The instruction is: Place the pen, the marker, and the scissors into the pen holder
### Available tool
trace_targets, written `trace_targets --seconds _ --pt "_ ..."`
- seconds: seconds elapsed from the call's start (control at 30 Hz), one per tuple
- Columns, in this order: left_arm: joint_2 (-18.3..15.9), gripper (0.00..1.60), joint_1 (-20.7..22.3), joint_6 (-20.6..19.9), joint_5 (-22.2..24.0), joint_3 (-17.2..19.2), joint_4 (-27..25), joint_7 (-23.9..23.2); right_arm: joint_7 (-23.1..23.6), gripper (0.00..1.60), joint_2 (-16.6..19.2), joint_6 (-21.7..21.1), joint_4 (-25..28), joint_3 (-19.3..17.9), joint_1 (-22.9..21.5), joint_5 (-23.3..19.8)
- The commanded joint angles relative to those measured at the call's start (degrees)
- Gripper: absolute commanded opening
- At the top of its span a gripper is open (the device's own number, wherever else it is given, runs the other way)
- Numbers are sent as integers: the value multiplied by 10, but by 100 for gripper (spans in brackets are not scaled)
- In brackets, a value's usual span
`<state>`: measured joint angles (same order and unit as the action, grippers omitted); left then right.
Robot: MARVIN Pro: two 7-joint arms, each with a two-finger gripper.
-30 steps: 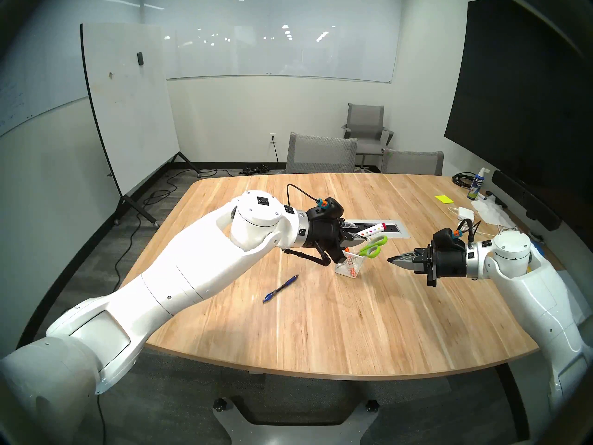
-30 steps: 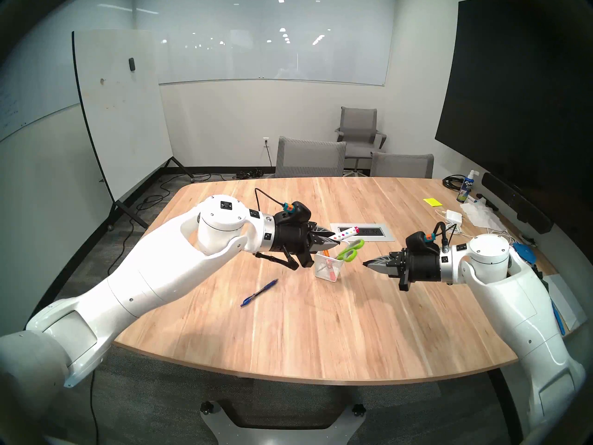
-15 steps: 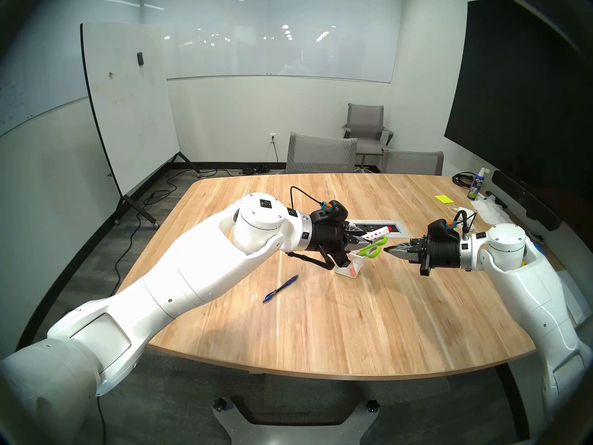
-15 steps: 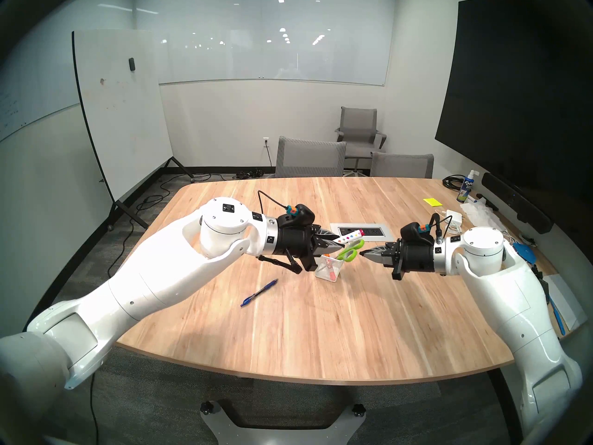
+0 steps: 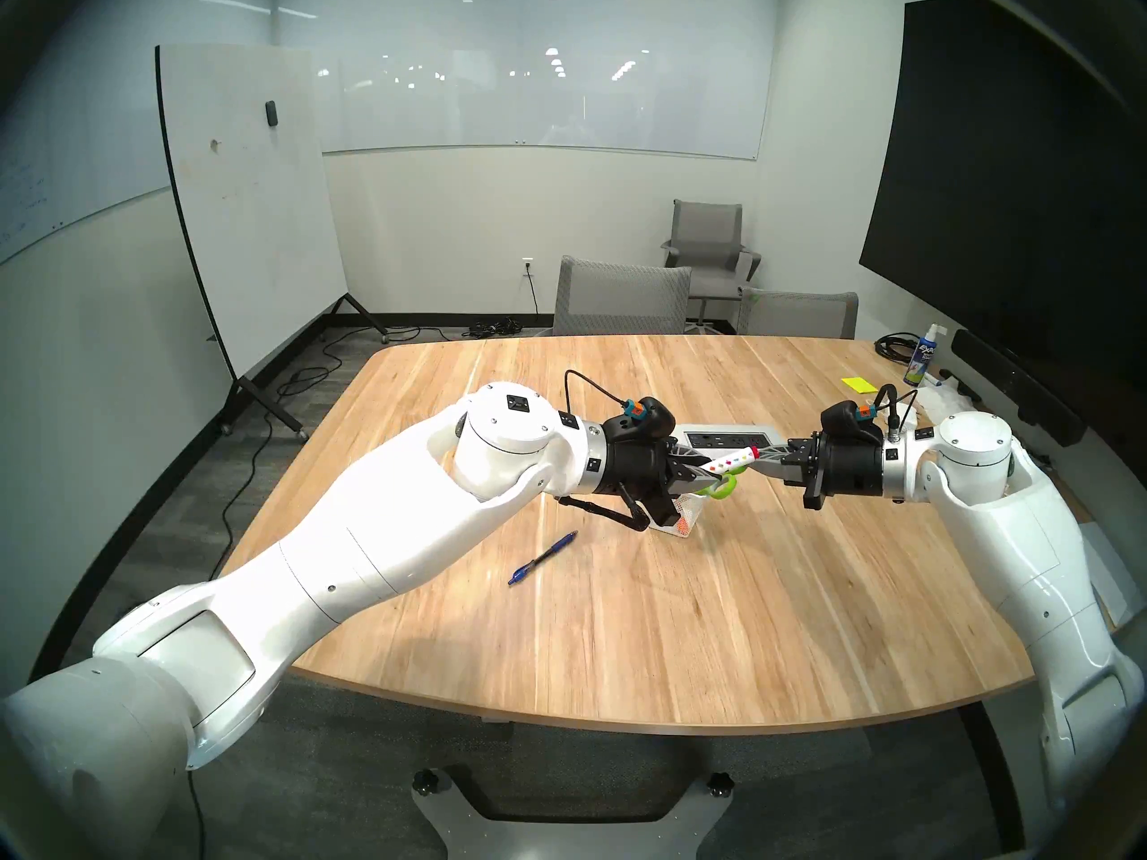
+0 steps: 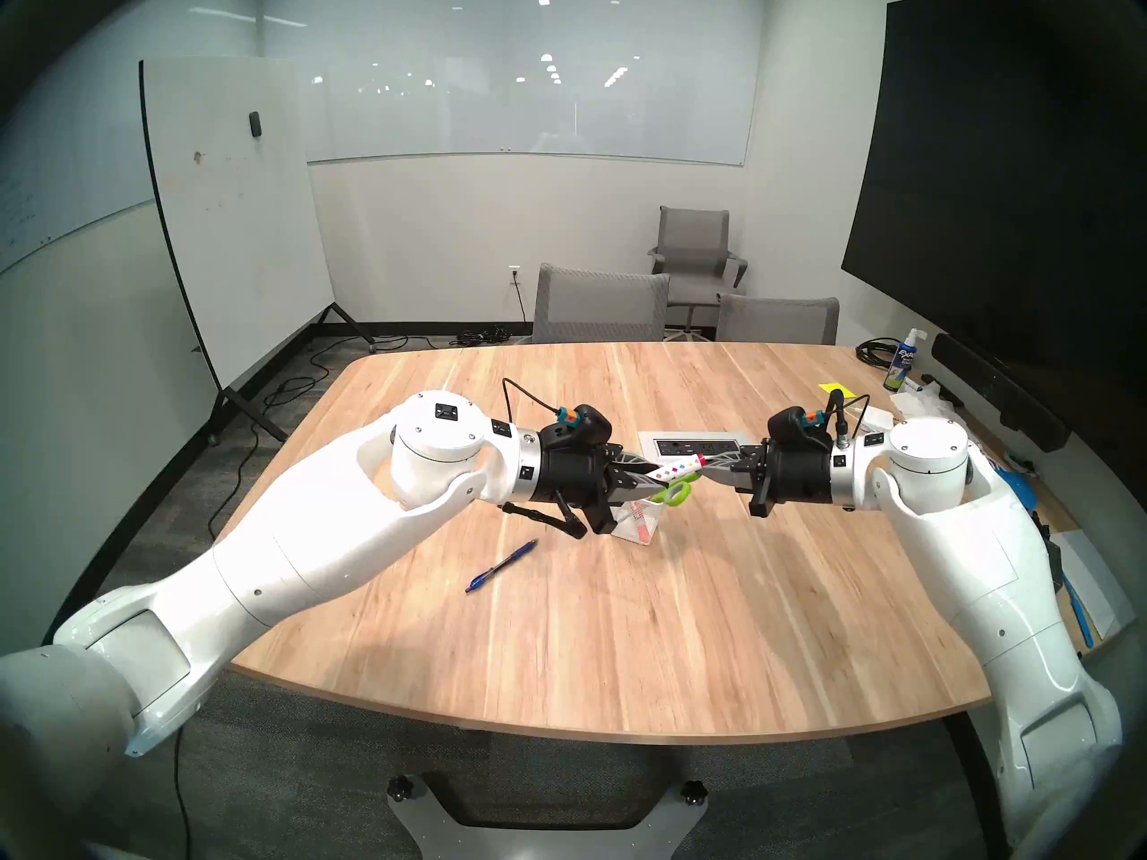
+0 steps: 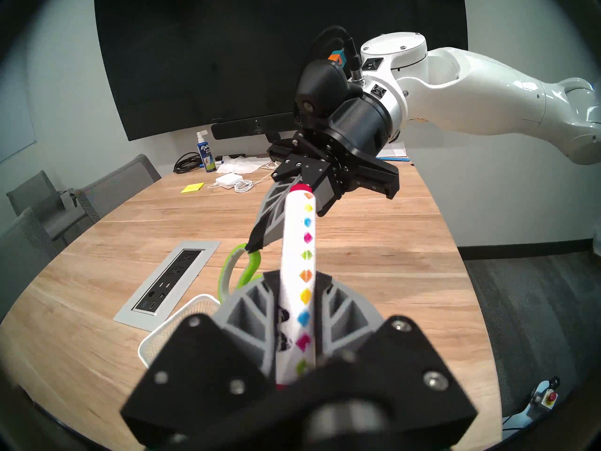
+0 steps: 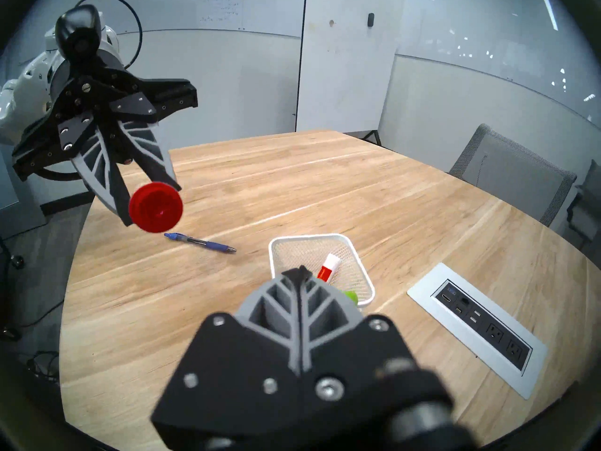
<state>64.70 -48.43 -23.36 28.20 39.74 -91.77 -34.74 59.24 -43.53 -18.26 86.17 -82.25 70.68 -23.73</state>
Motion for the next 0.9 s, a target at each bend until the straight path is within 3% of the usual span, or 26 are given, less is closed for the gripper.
trace_targets --seconds 0.0,0.87 --pt "7 0 6 1 3 4 -1 0 10 0 2 -8 20 -7 -20 -10" --pt "1 0 5 0 11 10 -4 10 22 0 8 -34 58 -30 7 -13"
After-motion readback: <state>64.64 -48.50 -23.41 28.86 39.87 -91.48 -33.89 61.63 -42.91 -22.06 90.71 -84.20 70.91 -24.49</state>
